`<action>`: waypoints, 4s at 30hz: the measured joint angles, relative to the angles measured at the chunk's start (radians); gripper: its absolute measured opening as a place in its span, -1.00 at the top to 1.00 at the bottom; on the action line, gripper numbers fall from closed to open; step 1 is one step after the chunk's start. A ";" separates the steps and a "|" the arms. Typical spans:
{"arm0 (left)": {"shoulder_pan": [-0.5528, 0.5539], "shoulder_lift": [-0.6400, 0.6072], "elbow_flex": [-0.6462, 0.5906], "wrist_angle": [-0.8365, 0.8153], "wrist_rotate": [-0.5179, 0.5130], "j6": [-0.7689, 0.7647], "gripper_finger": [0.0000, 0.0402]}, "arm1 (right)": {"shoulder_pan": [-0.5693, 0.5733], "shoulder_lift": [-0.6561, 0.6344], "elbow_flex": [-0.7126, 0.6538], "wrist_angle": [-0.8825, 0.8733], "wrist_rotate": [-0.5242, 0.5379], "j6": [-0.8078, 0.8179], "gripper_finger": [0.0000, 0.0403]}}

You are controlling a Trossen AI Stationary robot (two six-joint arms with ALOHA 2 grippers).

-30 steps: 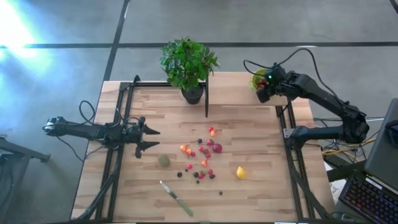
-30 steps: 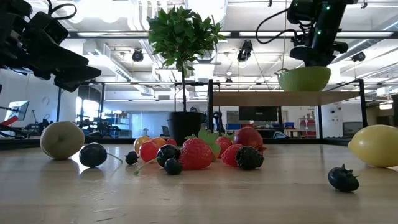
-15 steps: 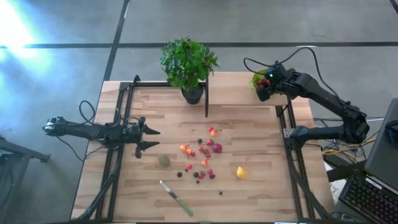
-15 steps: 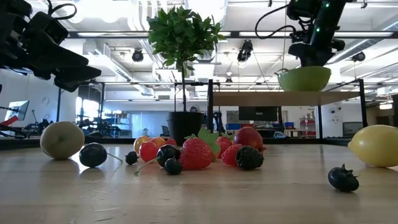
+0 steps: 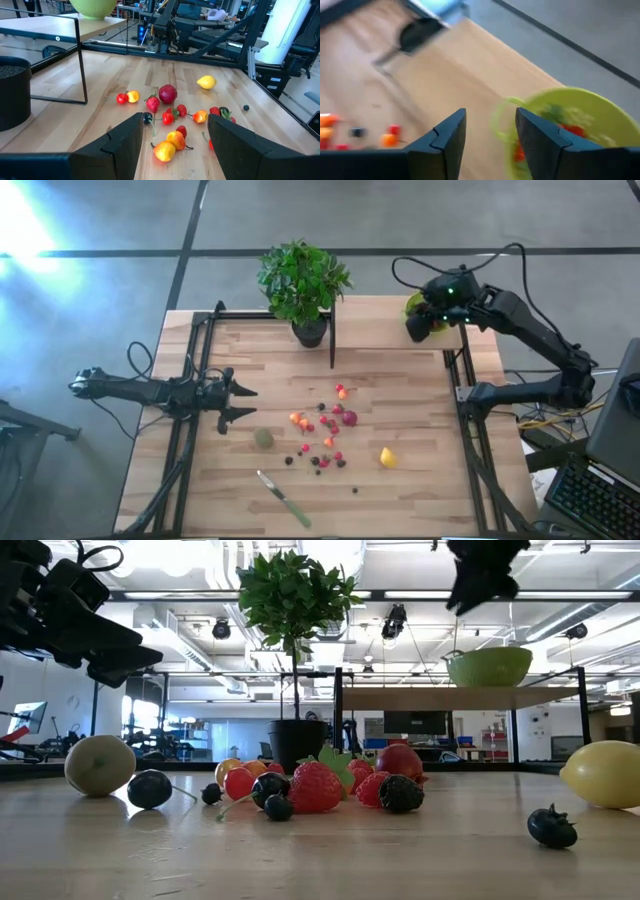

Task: Pick & Place Fruit
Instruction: Put the blueberry into the green strainer bowl on the shelf

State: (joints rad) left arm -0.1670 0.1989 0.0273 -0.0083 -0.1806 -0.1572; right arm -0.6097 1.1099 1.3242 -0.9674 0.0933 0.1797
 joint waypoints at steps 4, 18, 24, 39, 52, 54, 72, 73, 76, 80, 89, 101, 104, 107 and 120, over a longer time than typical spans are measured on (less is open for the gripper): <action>0.000 0.000 0.000 0.000 0.000 0.000 -0.14 | 0.067 0.000 0.012 0.069 -0.093 0.003 0.28; 0.000 0.000 0.000 0.000 0.000 0.000 -0.14 | 0.429 0.004 -0.003 0.330 -0.210 -0.035 0.56; 0.000 0.000 0.000 0.000 0.000 0.000 -0.14 | 0.623 0.004 -0.004 0.415 -0.207 -0.073 0.63; 0.000 0.000 0.000 0.000 0.000 0.000 -0.14 | 1.003 0.043 -0.037 0.481 -0.127 -0.113 0.74; 0.000 0.000 0.000 0.000 0.000 0.000 -0.14 | 1.095 0.271 -0.037 0.479 -0.090 -0.101 0.78; 0.000 0.000 0.000 0.000 0.000 0.000 -0.14 | 1.103 0.303 -0.037 0.476 -0.090 -0.092 0.81; 0.000 0.000 0.000 0.000 0.000 0.000 -0.14 | 1.255 0.571 -0.036 0.525 -0.093 -0.141 0.96; 0.000 0.000 0.000 0.000 0.000 0.000 -0.14 | 1.259 0.587 -0.036 0.537 -0.093 -0.161 0.96; 0.000 0.000 0.000 0.000 0.000 0.000 -0.14 | 1.261 0.627 -0.036 0.553 -0.093 -0.162 0.96; 0.000 0.000 0.000 0.000 0.000 0.000 -0.14 | 1.256 0.662 -0.036 0.562 -0.092 -0.106 0.96; 0.000 0.000 0.000 0.000 0.000 0.000 -0.14 | 1.253 0.718 -0.036 0.568 -0.029 -0.164 0.69; 0.000 0.000 0.000 0.000 0.000 0.000 -0.14 | 1.247 0.772 -0.036 0.578 0.039 -0.070 0.08; 0.000 0.000 0.000 0.000 0.000 0.000 -0.14 | 1.240 0.772 -0.040 0.585 0.041 -0.009 0.00; 0.000 0.000 0.000 0.000 0.000 0.000 -0.14 | 1.239 0.781 -0.052 0.579 0.043 0.027 -0.04; 0.000 0.000 0.000 0.000 0.000 0.000 -0.14 | 1.230 0.870 -0.072 0.603 0.060 0.059 -0.03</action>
State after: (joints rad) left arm -0.1672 0.1993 0.0276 -0.0083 -0.1804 -0.1570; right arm 0.6205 1.9804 1.2526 -0.3647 0.1535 0.2390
